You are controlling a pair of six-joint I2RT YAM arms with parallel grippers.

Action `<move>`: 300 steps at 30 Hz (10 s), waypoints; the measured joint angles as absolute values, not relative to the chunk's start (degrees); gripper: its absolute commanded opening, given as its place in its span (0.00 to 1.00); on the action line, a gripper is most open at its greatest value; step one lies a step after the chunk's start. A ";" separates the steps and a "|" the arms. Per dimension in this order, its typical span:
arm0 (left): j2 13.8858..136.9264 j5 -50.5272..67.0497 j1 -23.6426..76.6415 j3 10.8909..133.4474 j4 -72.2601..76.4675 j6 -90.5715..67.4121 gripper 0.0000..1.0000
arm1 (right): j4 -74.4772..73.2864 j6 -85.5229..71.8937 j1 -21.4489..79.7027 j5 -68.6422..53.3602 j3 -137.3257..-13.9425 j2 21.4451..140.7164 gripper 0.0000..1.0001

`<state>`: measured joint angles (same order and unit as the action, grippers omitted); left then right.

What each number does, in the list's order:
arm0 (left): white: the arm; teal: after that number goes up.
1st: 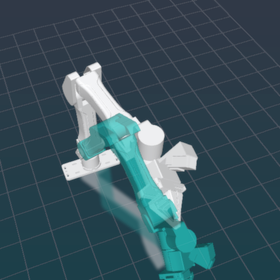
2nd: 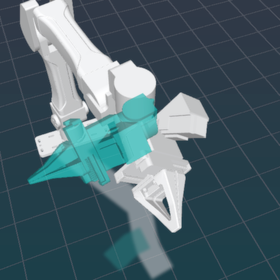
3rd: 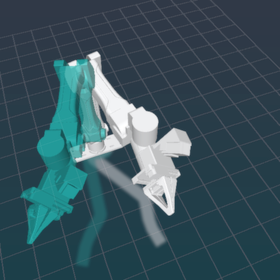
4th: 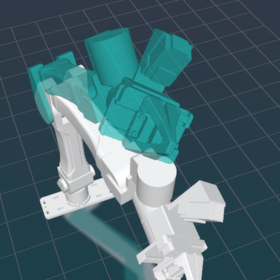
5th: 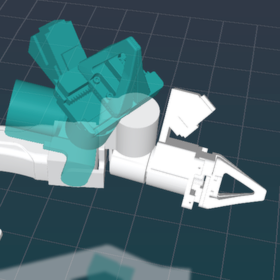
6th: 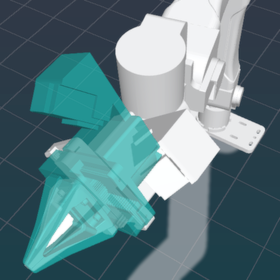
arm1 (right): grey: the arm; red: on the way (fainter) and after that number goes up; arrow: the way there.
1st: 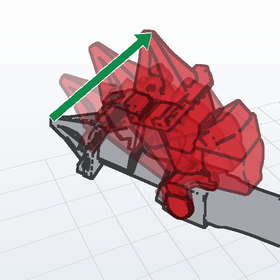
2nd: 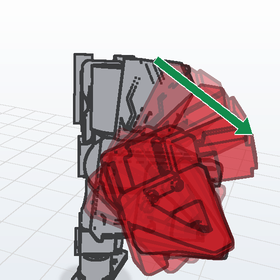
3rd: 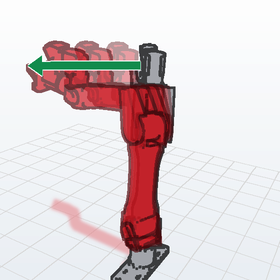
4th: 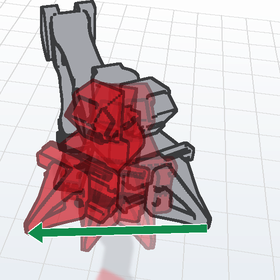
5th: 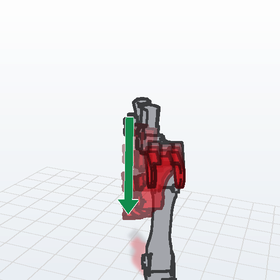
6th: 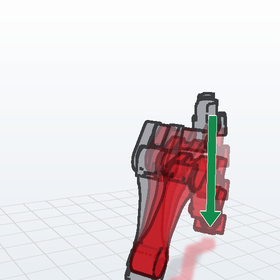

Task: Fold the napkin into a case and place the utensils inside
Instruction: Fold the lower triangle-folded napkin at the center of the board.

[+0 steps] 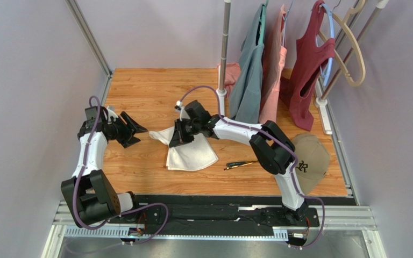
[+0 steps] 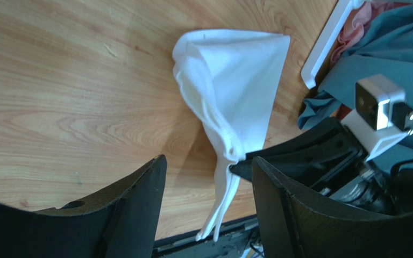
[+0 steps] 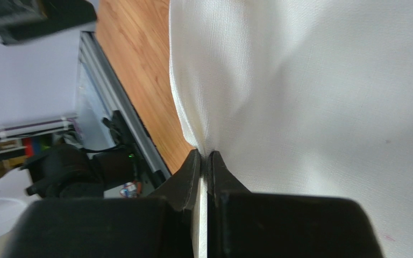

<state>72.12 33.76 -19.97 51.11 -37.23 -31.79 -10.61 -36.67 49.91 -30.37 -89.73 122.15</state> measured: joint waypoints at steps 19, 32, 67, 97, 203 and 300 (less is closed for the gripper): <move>74.70 36.10 -9.93 44.95 -28.08 -40.45 0.70 | 24.97 -56.34 43.66 -43.70 -69.95 121.67 0.00; 82.70 31.68 2.70 48.05 -23.33 -49.12 0.69 | 31.77 -59.35 42.04 -44.34 -64.60 121.67 0.00; 88.82 22.50 13.89 57.78 -26.92 -47.46 0.54 | 21.37 -46.02 37.15 -42.35 -60.18 120.57 0.01; 88.47 30.26 16.29 50.09 -22.94 -53.15 0.64 | 23.31 -50.13 39.40 -42.06 -59.00 118.02 0.02; 105.16 21.89 24.91 61.19 -21.61 -57.78 0.00 | -6.59 -35.31 34.96 -29.17 -66.35 114.04 0.00; 111.57 25.56 26.98 67.57 -22.20 -55.11 0.00 | -6.98 -24.62 50.63 9.21 -37.19 82.06 0.62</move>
<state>111.57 25.56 26.98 67.57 -22.20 -55.11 -6.98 -24.62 50.63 9.21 -37.19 82.06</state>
